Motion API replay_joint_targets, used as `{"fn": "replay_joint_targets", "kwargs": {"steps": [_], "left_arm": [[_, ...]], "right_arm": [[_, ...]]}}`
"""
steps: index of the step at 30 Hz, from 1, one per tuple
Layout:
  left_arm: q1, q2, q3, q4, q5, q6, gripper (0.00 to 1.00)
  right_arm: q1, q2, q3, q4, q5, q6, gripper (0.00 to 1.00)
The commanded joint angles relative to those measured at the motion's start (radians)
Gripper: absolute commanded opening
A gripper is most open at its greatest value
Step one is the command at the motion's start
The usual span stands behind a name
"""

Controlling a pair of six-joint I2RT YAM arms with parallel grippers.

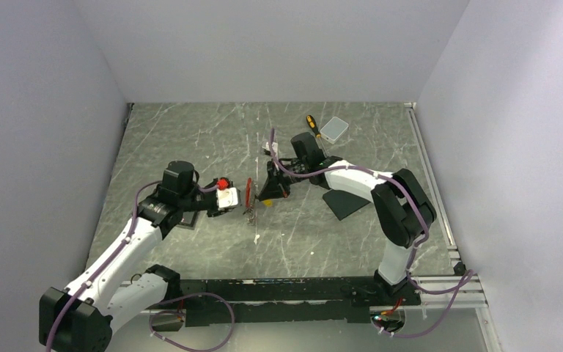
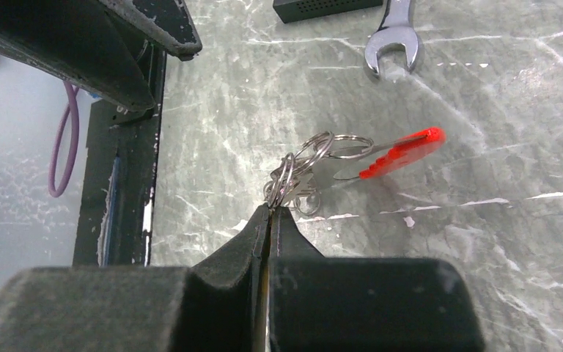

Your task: Remove the keys from the keyring

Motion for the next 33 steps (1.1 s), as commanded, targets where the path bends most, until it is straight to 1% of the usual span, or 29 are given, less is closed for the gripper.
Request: {"fn": "replay_joint_targets", "kwargs": {"steps": [1,6,9,12,16,19,26,33], "left_arm": [[0.004,0.011,0.06,-0.043,0.056,0.091,0.49],[0.004,0.078,0.129,-0.115,0.085,0.259,0.49],[0.004,0.121,0.154,-0.1,0.094,0.296,0.5],[0.002,0.164,0.19,-0.151,0.111,0.378,0.49],[-0.015,0.207,0.223,-0.16,0.113,0.411,0.49],[-0.038,0.238,0.244,-0.193,0.1,0.477,0.45],[-0.069,0.299,0.301,-0.265,0.064,0.589,0.43],[-0.09,0.344,0.323,-0.251,0.011,0.603,0.43]], "right_arm": [[0.012,-0.056,0.065,-0.077,0.021,-0.1,0.0],[0.027,-0.059,0.08,-0.098,0.029,-0.12,0.0],[0.037,-0.059,0.084,-0.105,0.035,-0.129,0.0],[0.046,-0.062,0.084,-0.11,0.04,-0.136,0.0],[0.048,-0.065,0.089,-0.117,0.044,-0.14,0.0],[0.049,-0.063,0.095,-0.122,0.044,-0.143,0.0],[0.051,-0.058,0.106,-0.128,0.042,-0.147,0.0],[0.051,-0.061,0.113,-0.138,0.039,-0.153,0.0]]}}
